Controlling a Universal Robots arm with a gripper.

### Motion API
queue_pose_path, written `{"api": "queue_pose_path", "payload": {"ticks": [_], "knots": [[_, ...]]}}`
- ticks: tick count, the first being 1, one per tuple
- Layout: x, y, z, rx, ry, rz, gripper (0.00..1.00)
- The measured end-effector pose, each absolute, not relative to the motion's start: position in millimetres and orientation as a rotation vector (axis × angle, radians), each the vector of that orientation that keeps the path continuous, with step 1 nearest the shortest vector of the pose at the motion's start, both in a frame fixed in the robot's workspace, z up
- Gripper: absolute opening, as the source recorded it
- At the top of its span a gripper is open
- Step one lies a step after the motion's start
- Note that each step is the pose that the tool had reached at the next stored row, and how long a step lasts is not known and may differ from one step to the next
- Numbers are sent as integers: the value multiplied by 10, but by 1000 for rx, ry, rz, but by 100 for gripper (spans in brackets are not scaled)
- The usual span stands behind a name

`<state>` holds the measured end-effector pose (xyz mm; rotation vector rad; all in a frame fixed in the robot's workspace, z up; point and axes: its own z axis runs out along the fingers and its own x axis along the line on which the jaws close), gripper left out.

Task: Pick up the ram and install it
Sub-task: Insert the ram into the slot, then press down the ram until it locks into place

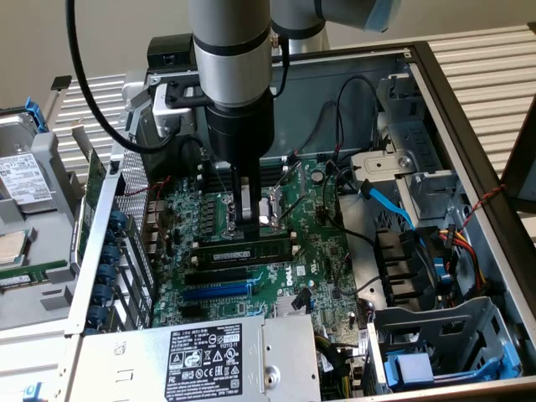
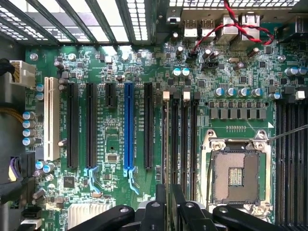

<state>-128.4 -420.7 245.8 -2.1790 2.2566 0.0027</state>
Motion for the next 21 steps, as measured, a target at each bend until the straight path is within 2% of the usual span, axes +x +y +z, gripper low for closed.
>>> {"api": "queue_pose_path", "payload": {"ticks": [21], "knots": [[-1295,-4215,2477,-2188,2267,5,20]]}}
